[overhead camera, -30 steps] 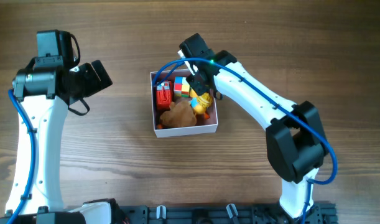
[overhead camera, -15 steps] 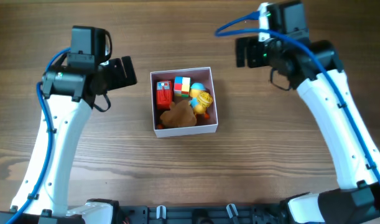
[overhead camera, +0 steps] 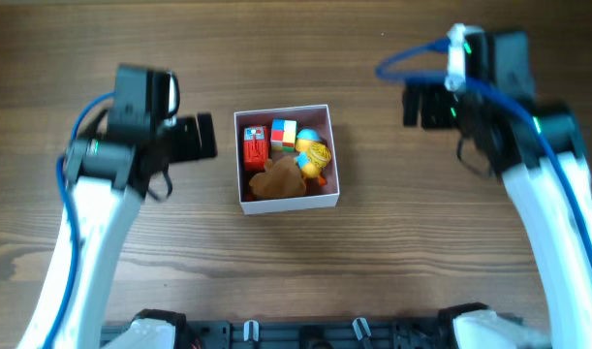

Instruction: Pack container

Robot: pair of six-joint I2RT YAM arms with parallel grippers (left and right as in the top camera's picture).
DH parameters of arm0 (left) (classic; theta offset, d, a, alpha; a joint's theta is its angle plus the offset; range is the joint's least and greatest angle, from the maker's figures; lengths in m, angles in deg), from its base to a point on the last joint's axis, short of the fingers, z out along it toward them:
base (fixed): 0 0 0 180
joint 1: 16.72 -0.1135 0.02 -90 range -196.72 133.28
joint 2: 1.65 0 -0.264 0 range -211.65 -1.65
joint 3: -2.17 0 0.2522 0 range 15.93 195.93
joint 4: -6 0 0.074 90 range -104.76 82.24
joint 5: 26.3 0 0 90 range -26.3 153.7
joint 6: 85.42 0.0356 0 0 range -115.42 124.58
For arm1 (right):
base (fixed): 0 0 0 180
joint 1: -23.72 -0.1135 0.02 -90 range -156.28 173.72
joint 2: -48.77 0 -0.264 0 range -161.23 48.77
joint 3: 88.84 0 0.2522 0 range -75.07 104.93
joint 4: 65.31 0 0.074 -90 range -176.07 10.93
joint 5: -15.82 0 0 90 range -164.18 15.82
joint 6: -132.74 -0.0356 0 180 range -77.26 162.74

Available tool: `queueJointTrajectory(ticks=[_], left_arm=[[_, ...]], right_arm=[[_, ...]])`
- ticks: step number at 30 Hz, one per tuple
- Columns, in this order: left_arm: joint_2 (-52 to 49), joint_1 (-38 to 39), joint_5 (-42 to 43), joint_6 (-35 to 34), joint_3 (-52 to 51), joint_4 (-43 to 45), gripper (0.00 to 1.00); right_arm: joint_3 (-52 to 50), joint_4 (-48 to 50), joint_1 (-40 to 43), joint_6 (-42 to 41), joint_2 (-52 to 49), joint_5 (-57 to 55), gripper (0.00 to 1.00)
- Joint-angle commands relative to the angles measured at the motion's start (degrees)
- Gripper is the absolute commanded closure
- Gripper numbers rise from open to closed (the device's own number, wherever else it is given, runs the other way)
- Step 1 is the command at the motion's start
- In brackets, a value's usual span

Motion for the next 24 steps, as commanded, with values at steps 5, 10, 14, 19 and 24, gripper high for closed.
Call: queueJointTrajectory(ticks=[5,10,14,19,24], left_arm=[[35.6,2.2,0.7,-2.4,-20.9,6.8,0.0],[51.7,2.2,0.1,-5.5,-25.3,5.7,0.0],[54.7,2.2,0.1,-5.5,-25.3,5.7,0.0],[54.6,2.2,0.1,-5.4,-25.3,3.9,0.0],[54.6,2.2,0.1,-5.5,-25.3,-1.6,0.0]], right_arm=[[-31.0,6.7,0.2,-3.9,35.8,-1.0,0.0],[-39.4,7.5,0.2,-9.9,48.7,-1.0,0.0],[-40.0,7.2,0.2,-13.9,49.0,-1.0,0.0],[-40.0,7.2,0.2,-13.8,48.0,-1.0,0.0],[-40.0,7.2,0.2,-13.8,47.8,-1.0,0.0]])
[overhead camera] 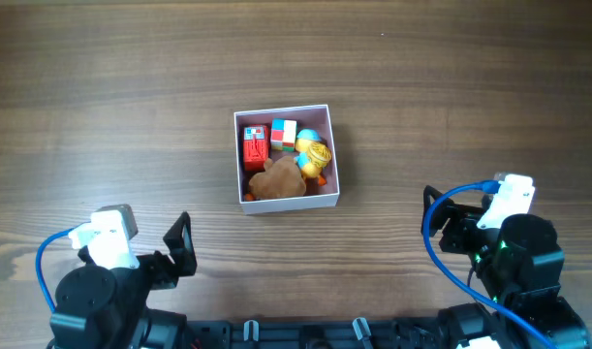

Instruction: Pack container

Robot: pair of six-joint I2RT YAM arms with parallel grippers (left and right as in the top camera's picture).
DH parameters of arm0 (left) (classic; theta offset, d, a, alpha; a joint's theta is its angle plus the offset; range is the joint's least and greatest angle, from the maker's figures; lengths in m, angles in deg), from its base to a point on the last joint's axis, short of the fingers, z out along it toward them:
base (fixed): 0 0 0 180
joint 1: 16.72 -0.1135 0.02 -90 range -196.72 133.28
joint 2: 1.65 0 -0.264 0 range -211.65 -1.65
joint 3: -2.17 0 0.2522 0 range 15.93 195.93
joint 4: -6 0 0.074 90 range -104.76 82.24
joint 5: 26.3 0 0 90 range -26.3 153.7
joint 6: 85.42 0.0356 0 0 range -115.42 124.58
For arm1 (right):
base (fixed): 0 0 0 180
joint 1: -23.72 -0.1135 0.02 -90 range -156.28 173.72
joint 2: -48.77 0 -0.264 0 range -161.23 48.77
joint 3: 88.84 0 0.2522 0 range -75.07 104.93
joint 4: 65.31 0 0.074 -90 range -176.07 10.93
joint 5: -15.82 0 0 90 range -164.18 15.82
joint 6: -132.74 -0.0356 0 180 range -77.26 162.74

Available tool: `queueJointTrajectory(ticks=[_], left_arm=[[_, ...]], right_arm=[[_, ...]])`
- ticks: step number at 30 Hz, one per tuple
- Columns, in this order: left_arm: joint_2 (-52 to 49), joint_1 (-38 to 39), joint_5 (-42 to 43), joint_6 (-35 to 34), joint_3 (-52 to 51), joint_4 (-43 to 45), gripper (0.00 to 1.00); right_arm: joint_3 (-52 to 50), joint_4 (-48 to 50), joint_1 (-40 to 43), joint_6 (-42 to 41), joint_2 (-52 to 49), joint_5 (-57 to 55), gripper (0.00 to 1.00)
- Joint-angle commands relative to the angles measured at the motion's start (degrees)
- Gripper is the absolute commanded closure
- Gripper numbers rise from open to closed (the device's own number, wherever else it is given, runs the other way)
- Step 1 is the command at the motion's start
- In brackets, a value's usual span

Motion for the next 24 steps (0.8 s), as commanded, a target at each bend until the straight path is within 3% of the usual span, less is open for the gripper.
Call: queueJointTrajectory(ticks=[1,6,8,12,17,24], left_arm=[[0.3,0.3,-0.1,-0.7,-0.3,-2.6,0.0],[0.3,0.3,-0.1,-0.7,-0.3,-4.0,0.0],[0.3,0.3,-0.1,-0.7,-0.3,-4.0,0.0],[0.3,0.3,-0.1,-0.6,-0.3,-4.0,0.0],[0.3,0.3,-0.1,-0.6,-0.3,-4.0,0.0],[0.3,0.3,-0.1,-0.6,-0.3,-4.0,0.0]], right_arm=[[-0.3,0.3,0.2,-0.9,-0.4,-0.7,0.0],[-0.4,-0.8,0.2,-0.1,-0.4,-1.2,0.0],[-0.9,1.7,0.3,7.1,1.2,1.4,0.0],[-10.1,13.2,0.2,17.1,10.0,7.5,0.0],[-26.4,27.1,0.2,17.2,23.8,10.9,0.0],[-35.9,47.9,0.6,20.5,26.2,6.5,0.0]])
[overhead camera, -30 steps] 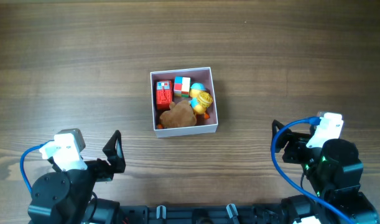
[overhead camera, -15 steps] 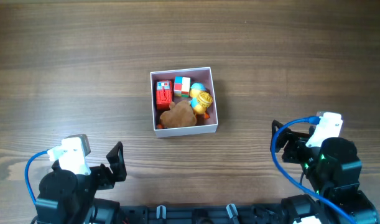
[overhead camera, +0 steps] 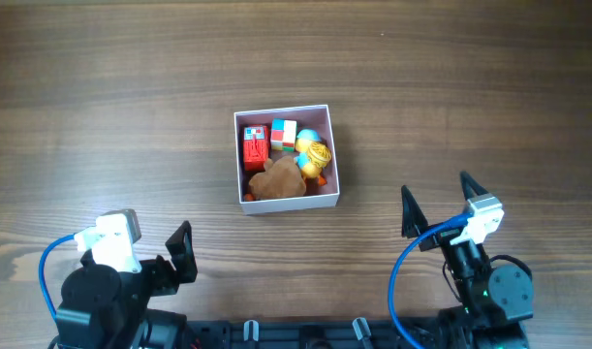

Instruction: Pack container

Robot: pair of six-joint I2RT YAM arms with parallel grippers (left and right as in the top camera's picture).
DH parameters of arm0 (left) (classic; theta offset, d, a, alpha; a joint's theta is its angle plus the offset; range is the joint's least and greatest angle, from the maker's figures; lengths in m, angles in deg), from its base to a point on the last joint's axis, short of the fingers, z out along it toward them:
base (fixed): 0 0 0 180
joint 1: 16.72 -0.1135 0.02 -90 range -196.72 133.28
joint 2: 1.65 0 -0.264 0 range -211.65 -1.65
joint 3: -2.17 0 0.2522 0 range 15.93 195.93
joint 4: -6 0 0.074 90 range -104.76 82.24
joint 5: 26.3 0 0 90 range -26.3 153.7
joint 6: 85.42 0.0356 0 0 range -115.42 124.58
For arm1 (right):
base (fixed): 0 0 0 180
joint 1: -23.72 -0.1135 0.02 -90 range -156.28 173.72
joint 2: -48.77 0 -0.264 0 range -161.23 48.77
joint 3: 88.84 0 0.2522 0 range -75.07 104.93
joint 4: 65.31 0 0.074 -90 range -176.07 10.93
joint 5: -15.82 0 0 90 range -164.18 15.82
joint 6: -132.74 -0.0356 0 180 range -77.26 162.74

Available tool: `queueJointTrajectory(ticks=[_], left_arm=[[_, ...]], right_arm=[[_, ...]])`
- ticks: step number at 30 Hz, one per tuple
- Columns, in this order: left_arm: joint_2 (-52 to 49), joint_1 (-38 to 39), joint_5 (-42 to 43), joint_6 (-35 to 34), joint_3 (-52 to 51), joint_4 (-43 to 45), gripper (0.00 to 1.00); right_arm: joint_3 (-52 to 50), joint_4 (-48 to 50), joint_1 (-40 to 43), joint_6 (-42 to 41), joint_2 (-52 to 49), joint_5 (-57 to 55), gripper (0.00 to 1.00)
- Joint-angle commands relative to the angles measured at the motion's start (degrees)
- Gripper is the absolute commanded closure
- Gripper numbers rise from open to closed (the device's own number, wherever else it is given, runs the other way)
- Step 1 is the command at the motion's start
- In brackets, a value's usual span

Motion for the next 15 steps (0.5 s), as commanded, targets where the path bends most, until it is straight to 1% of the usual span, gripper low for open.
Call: queueJointTrajectory(ticks=[1,4,6,8,15], left_arm=[[0.3,0.3,0.0,-0.5,-0.3,0.1,0.0],[0.3,0.3,0.0,-0.5,-0.3,0.1,0.0],[0.3,0.3,0.0,-0.5,-0.3,0.1,0.0],[0.3,0.3,0.0,-0.5,-0.3,0.1,0.0],[0.3,0.3,0.0,-0.5,-0.3,0.1,0.0]], right_arm=[[-3.8,7.4,0.5,5.6,1.6,-2.0,0.0],[-5.9,9.5,1.2,9.4,1.9,-2.3,0.0],[-8.0,8.9,1.6,9.5,1.9,-2.2,0.0],[-8.7,5.4,1.6,8.8,1.9,-1.4,0.0],[-8.7,5.7,1.6,8.2,1.7,-1.2,0.0]])
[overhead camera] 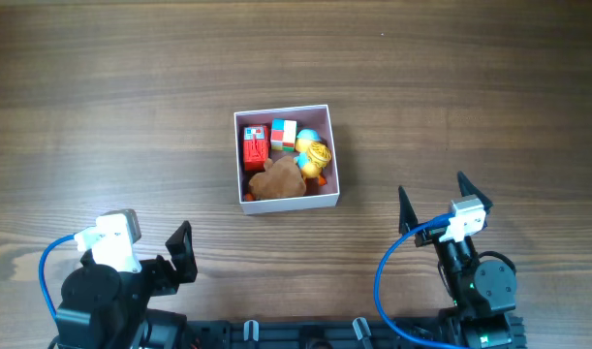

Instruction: Pack container

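Observation:
A white square box (334, 145) stands in the middle of the wooden table, packed with a red toy (255, 148), a multicoloured cube (284, 134), a yellow and blue figure (313, 153) and a brown lump (277, 179). Both arms are folded back at the near edge, well away from the box. My left gripper (177, 254) sits at the lower left, its fingers apart with nothing in them. At the lower right, my right gripper (434, 200) points upward, wide open and empty.
Bare wood surrounds the box on all sides. The black base rail (305, 334) of the arms runs along the bottom edge. Blue cables loop off each wrist.
My right arm has settled slightly to the left and nearer the bottom edge. The left arm and the box contents have not changed.
First both grippers hung beside the filled box, the left at its left side and the right off to the upper right. Then both arms were folded back at the near edge. The right gripper then stood upright and open, where it stays now.

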Robot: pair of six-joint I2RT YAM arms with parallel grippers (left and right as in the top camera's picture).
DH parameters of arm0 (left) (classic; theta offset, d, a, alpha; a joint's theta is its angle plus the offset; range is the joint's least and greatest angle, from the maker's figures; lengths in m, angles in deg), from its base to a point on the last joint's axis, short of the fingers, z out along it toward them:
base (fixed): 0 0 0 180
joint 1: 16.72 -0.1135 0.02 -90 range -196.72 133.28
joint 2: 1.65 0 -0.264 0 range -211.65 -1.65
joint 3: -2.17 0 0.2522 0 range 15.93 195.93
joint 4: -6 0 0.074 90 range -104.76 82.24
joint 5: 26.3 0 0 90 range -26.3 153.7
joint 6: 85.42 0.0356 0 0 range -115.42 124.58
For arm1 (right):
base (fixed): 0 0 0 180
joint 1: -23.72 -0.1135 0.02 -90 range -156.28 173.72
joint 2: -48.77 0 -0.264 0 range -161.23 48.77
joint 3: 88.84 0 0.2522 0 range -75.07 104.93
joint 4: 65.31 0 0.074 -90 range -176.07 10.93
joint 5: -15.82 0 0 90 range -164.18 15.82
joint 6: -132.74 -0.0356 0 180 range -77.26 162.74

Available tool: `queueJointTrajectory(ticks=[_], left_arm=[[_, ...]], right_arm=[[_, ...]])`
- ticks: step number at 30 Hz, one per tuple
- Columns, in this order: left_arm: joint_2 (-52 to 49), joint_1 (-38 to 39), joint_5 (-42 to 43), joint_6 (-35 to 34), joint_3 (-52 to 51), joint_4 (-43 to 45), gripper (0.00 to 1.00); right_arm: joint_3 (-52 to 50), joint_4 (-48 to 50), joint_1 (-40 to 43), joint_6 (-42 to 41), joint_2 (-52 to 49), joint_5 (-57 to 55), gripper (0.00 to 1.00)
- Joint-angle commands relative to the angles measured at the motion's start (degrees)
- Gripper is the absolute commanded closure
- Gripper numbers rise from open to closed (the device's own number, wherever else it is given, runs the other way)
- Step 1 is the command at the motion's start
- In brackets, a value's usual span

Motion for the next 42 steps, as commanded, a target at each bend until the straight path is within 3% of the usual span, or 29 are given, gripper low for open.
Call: queueJointTrajectory(ticks=[1,30,37,42], left_arm=[[0.3,0.4,0.0,-0.5,-0.3,0.1,0.0],[1.3,-1.7,0.0,-0.5,-0.3,0.1,0.0],[10.0,-5.5,-0.1,0.5,-1.0,-1.6,0.0],[18.6,-10.7,1.7,0.6,-14.2,7.5,0.0]], right_arm=[[0.0,0.3,0.3,0.5,0.4,-0.1,0.0],[0.0,0.3,0.3,0.5,0.2,-0.1,0.0],[0.0,0.3,0.3,0.5,0.2,-0.1,0.0],[0.0,0.3,0.3,0.5,0.2,-0.1,0.0]])
